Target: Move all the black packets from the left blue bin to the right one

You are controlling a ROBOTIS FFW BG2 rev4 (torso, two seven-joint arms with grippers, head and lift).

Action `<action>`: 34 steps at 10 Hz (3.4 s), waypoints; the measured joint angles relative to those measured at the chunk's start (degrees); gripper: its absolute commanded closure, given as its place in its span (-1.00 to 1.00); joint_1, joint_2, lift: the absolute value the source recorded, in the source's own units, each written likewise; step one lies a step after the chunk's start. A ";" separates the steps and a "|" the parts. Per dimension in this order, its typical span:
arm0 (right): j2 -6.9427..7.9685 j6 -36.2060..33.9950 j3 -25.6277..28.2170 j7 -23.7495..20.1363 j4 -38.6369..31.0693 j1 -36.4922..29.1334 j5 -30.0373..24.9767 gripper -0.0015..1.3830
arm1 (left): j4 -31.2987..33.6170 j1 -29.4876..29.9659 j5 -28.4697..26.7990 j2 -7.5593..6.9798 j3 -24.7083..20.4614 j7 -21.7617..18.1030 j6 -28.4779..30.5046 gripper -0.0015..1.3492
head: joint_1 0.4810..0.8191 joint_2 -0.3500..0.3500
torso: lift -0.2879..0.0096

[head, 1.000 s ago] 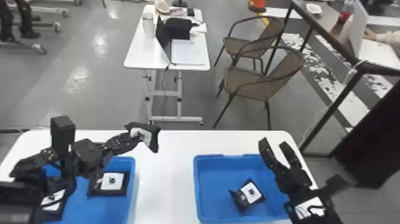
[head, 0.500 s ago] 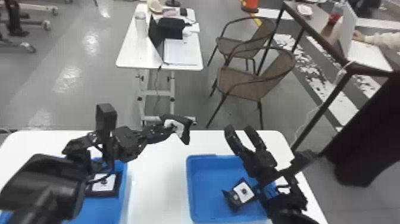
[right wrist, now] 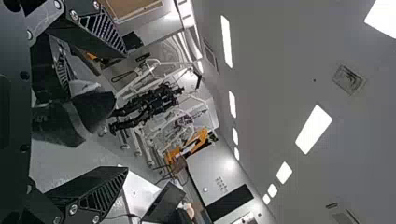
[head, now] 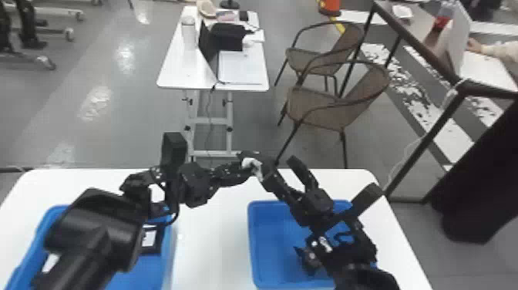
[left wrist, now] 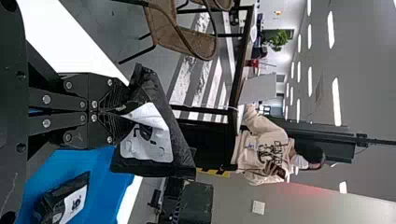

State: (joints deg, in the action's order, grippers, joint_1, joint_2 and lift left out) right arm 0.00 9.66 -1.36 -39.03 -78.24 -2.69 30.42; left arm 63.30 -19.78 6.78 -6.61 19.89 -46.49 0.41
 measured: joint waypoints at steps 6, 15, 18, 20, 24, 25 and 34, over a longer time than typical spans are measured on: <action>-0.01 -1.00 -3.43 0.29 1.94 2.47 -1.59 0.51 | -0.82 -0.39 1.21 1.27 1.11 0.01 0.80 0.77 | 0.27 -0.33 | 0.94; 0.00 -1.15 2.59 4.03 2.12 -0.32 -6.26 0.86 | 2.91 3.88 4.01 0.57 -3.09 0.73 1.12 -0.86 | 0.27 -0.42 | 0.94; 0.00 -1.15 7.88 4.12 2.04 -2.36 -5.95 0.86 | 10.32 10.65 5.88 -4.26 -8.01 3.02 4.41 -0.74 | 0.27 -0.37 | 0.94; 0.00 -1.15 10.16 4.23 4.61 -2.98 -5.94 0.86 | 18.01 16.51 6.27 -6.58 -13.64 3.40 7.81 -0.75 | 0.27 -0.31 | 0.94; 0.00 -2.36 13.55 4.34 10.51 -3.22 -6.12 0.37 | 28.98 25.26 4.45 -6.60 -24.84 4.63 10.42 -0.75 | 0.27 -0.13 | 0.94; 0.00 -2.39 15.13 4.39 12.79 -2.83 -6.12 -0.10 | 29.72 25.94 4.41 -6.18 -25.77 5.24 10.14 -0.75 | 0.27 -0.13 | 0.94; 0.00 -0.68 20.25 7.57 -0.54 -11.63 0.23 -0.80 | 33.87 33.88 2.71 -3.58 -32.71 15.27 14.45 -0.75 | 0.27 -0.17 | 0.94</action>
State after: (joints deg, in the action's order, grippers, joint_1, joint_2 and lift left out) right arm 0.00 8.98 18.88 -31.46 -78.78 -14.32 30.65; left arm 97.18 14.10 9.50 -10.20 -12.82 -31.23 14.85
